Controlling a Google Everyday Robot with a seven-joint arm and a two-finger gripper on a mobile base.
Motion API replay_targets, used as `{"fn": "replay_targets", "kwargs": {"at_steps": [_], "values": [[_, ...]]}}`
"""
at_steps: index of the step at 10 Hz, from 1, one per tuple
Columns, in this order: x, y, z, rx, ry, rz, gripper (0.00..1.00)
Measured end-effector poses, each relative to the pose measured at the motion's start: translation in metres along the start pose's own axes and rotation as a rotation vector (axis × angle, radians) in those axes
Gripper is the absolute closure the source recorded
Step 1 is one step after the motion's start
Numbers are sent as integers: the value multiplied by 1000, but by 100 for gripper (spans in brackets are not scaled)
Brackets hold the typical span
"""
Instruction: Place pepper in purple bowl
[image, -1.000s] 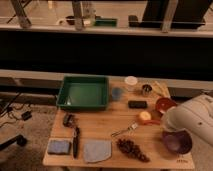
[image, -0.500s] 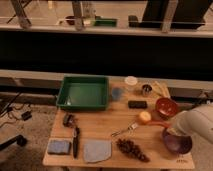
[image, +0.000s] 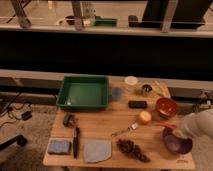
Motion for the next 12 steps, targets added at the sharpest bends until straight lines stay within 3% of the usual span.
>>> {"fn": "replay_targets", "kwargs": {"at_steps": [5,8,9,12], "values": [[15,-5,1,-60,-25,83,86],[15,-5,1,-65,-32,93,85],[15,-5,1,-65,-32,92,80],[16,-5,1,-65,-32,94,49]]}}
